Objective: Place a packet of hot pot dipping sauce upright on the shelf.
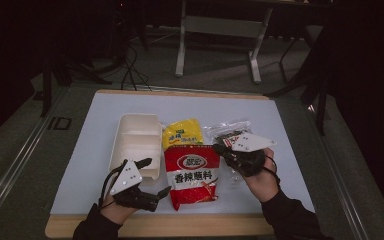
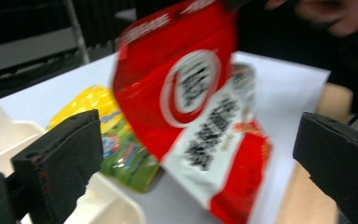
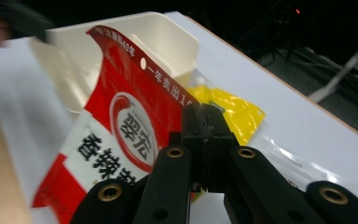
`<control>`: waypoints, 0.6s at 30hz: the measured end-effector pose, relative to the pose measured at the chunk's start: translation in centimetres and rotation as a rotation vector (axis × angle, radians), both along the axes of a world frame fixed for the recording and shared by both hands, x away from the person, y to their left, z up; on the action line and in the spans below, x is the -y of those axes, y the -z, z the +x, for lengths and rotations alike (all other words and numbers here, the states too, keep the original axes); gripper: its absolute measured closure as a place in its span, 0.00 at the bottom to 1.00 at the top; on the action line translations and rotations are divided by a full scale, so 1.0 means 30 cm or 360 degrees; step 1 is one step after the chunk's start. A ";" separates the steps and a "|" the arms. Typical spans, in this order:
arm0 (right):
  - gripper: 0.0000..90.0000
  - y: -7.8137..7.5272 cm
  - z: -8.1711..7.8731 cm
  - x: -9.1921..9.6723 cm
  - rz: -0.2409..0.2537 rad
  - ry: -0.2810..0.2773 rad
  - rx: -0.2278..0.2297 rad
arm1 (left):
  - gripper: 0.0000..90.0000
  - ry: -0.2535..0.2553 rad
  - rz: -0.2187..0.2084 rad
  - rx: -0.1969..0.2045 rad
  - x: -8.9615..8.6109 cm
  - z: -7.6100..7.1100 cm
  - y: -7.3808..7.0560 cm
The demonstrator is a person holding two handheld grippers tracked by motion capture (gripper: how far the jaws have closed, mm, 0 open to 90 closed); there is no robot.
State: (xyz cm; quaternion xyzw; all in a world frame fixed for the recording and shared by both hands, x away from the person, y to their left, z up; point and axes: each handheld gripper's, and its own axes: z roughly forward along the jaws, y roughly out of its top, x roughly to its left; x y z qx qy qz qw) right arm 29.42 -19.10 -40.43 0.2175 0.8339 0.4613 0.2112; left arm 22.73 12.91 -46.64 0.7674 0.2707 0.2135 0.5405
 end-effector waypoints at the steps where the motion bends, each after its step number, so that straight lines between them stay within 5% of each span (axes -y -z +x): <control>1: 1.00 -0.007 -0.011 0.000 0.0008 -0.0018 0.0008 | 0.09 0.0019 -0.0011 -0.0004 -0.002 0.013 -0.005; 5: 1.00 -0.034 -0.051 0.001 0.0033 -0.0084 0.0025 | 0.19 0.0057 -0.0016 -0.0033 0.003 0.071 -0.021; 9: 1.00 -0.049 -0.075 0.008 0.0060 -0.0115 0.0026 | 0.40 0.0190 -0.0003 -0.0097 0.023 0.108 -0.018; 18: 1.00 -0.049 -0.096 0.029 0.0083 -0.0123 0.0018 | 0.83 0.0277 0.0008 -0.0114 0.043 0.126 -0.017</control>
